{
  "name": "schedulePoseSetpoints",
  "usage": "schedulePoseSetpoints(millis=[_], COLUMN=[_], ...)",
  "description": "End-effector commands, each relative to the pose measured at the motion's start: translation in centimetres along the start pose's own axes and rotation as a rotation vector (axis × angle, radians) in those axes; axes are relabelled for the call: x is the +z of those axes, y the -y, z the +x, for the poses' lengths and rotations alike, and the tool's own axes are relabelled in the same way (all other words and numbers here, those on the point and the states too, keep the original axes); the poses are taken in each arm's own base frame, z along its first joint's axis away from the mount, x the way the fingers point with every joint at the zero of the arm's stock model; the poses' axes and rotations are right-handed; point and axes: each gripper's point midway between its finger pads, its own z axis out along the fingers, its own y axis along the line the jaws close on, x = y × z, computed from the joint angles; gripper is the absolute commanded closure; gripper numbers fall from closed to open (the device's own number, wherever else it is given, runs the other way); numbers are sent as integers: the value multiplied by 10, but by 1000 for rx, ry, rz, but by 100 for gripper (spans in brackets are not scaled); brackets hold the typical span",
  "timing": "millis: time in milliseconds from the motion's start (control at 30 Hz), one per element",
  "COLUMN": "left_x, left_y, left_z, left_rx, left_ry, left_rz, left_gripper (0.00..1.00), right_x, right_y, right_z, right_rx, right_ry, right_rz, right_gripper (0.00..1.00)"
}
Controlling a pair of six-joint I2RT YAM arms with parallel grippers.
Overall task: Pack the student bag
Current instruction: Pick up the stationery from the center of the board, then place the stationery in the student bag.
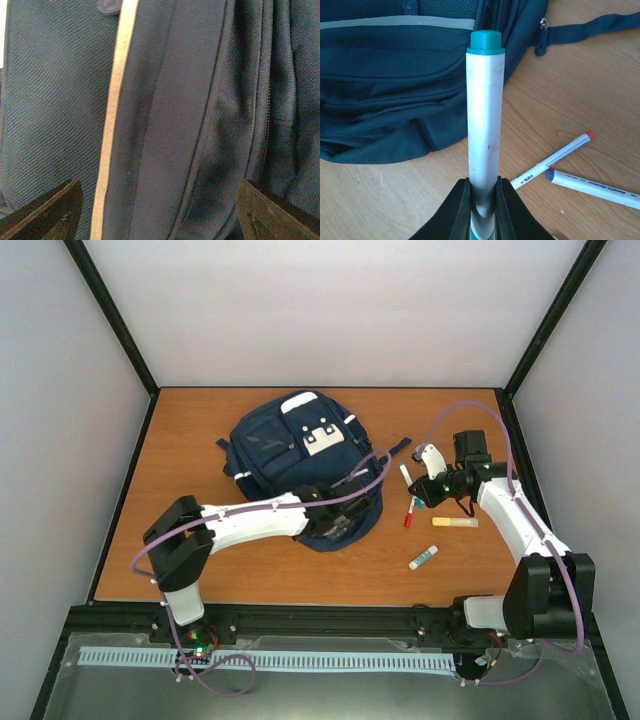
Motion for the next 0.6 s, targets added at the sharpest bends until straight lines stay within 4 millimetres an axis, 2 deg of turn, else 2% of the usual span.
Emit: schedulePoseSetpoints(millis=[0, 100, 367, 567], left_x=[7, 12, 16, -10], left_y=[4, 4, -10, -32], left_z=[-10, -14, -24, -47], left_rx=[104, 136, 224, 144], left_ry=[-9, -10, 4, 92], left_rz=[-74, -119, -309, -382], left_gripper=[14, 20, 25, 32], right_x=[3, 4, 7, 6], right_y=[-3, -4, -5, -6], right_z=[-1, 2, 4, 5], right_rx=[19, 21, 32, 31], right_ry=[32, 25, 20, 21], right_rz=[-23, -29, -40, -38], right_gripper=[97, 97, 96, 96])
